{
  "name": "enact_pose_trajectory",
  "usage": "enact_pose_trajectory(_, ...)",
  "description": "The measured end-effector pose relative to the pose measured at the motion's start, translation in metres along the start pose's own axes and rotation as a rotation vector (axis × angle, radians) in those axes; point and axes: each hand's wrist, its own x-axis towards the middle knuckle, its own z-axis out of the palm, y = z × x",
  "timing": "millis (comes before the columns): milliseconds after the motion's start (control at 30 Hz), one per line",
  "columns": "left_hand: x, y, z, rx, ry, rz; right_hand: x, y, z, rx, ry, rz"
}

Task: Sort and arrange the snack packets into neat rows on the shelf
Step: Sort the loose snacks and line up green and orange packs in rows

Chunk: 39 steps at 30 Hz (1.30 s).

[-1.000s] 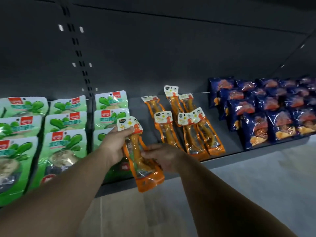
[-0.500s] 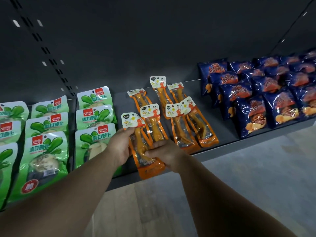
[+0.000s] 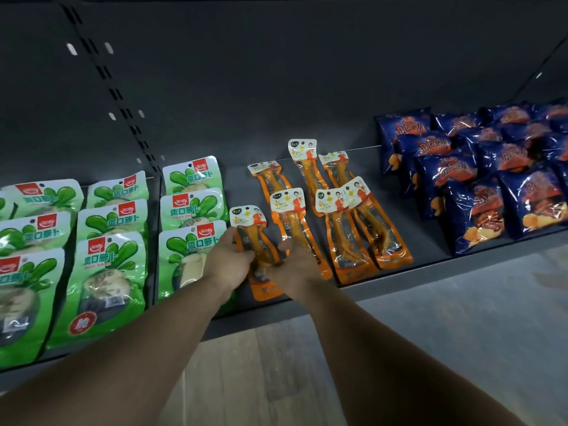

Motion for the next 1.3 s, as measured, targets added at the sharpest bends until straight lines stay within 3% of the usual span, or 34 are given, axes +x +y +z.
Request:
enact_pose_trajectory(167,-0.005,-0.002,0.001,0.138,-0.036,0.048,-0.007,-0.005,0.007,-0.443,0.007,-0.089)
enact_pose_trajectory(333,-0.007,-0.007,0.007,0.290,-0.084,0.163,-0.009,-0.007,0.010,-0.629,0.045,-0.126)
enact_pose_trajectory(467,-0.010,-0.010,0.011,0.466,-0.132,0.199,-0.009,-0.005,0.009,-0.670,0.068,-0.141)
enact_pose_trajectory(833,-0.020,-0.015,0.016,0.561,-0.242,0.190,-0.006,-0.002,0.008,-0.777,0.058,-0.165)
enact_pose_trajectory(1300,-0.025,-0.007,0.020,0.597,-0.190,0.204,-0.009,0.000,-0.006,-0.676,0.195,-0.215)
